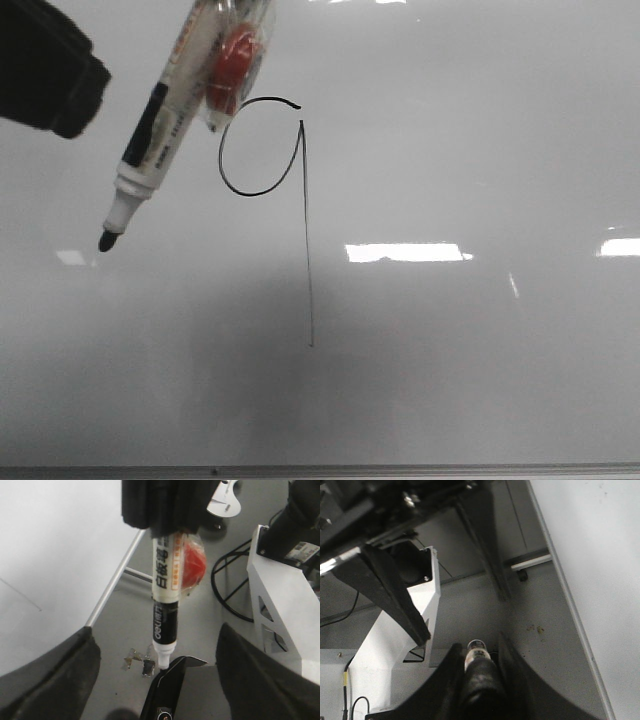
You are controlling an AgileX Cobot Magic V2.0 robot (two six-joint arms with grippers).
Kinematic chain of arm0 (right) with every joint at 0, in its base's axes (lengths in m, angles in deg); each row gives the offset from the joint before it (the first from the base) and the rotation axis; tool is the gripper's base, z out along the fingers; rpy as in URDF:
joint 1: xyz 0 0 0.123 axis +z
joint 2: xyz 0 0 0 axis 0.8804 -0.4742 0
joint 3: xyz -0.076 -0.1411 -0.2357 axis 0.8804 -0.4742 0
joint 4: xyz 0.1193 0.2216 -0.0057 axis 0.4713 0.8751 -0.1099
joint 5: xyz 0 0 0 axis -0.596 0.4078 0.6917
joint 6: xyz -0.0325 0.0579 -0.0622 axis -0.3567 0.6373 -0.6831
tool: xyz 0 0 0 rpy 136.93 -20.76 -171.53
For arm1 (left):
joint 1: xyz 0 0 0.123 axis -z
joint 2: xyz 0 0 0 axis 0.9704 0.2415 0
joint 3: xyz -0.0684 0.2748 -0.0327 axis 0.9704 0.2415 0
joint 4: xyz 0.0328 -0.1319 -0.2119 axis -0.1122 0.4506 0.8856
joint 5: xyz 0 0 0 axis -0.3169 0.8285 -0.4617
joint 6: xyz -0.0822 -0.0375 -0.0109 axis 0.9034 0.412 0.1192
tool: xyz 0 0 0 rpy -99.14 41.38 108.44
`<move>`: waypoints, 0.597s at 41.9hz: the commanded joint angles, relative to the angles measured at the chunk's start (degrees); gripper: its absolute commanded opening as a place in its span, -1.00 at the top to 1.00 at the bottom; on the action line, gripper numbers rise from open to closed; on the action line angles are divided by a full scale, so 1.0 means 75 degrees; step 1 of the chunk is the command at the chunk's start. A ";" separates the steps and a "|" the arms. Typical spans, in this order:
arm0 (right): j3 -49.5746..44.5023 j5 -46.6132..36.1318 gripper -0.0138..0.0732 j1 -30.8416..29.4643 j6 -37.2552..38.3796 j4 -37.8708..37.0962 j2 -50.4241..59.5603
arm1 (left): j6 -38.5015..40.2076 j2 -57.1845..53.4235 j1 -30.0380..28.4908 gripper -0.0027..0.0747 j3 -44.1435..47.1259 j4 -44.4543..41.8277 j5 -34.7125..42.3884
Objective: Write number 9 on whiteboard
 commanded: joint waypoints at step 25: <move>0.0286 0.0275 0.82 0.0175 -0.0499 0.1367 0.0268 | -0.0051 0.0105 0.0495 0.59 -0.0397 0.0721 -0.0460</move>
